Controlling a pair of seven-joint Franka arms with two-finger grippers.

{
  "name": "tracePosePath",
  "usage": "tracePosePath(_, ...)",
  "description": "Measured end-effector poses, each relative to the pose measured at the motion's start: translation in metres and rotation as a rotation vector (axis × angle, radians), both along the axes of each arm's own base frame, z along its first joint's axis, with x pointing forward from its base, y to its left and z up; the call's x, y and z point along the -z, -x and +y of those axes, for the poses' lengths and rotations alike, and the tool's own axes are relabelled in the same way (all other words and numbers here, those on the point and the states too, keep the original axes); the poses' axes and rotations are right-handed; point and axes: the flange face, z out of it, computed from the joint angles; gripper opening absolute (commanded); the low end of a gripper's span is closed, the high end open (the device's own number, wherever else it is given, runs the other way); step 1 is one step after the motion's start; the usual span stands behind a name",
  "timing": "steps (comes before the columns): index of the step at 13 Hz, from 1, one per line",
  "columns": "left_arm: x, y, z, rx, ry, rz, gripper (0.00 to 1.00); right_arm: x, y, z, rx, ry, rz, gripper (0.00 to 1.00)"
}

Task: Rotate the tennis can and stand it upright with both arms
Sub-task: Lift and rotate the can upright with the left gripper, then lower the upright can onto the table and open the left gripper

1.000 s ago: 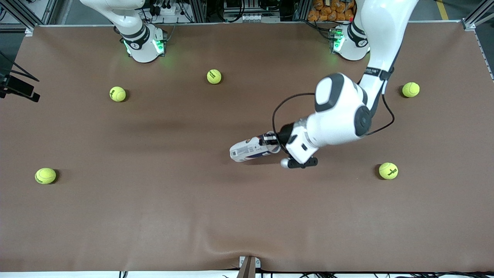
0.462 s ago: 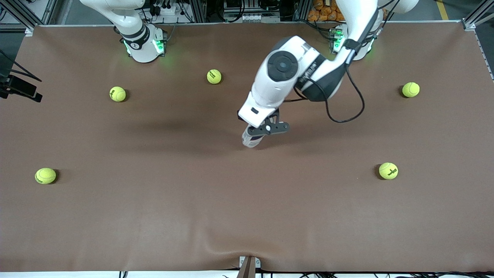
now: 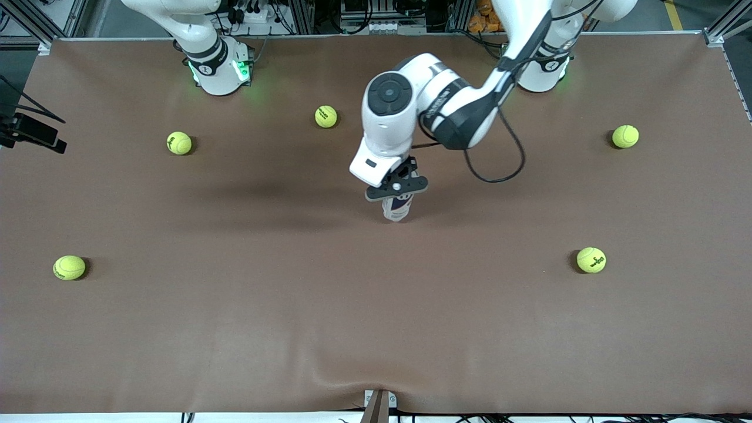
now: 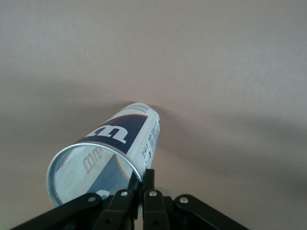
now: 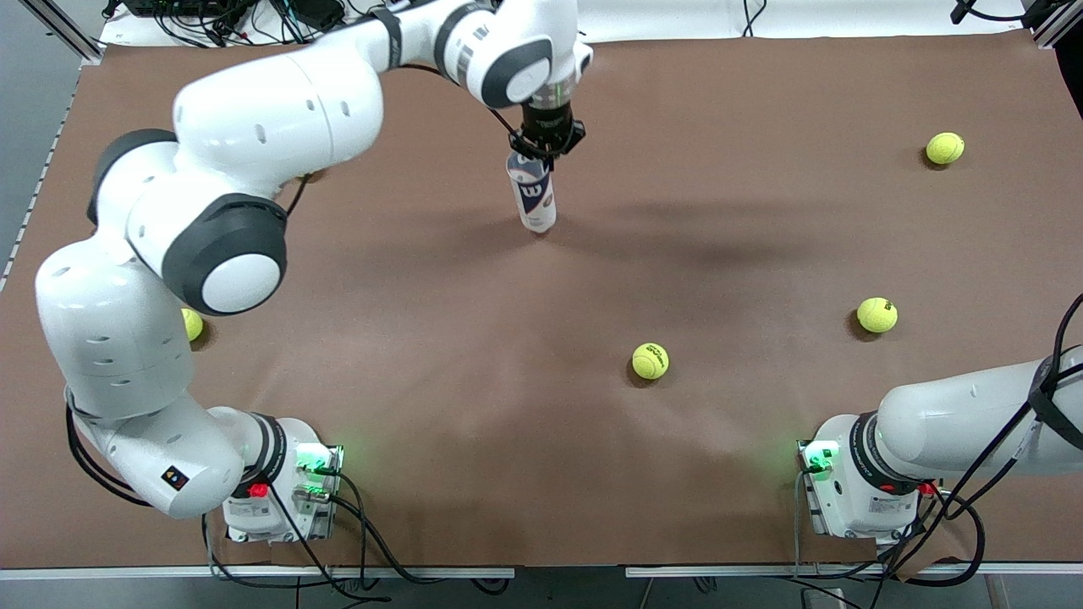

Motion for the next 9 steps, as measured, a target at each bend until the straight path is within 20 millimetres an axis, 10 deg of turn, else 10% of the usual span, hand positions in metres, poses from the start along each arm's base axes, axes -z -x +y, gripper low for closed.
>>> tracePosePath(9, 0.0073, -0.005, -0.0029, -0.014, 0.004, -0.005, 0.0, 0.0001, 0.0001, -0.0001, 0.0, 0.0, 0.001, 1.0)
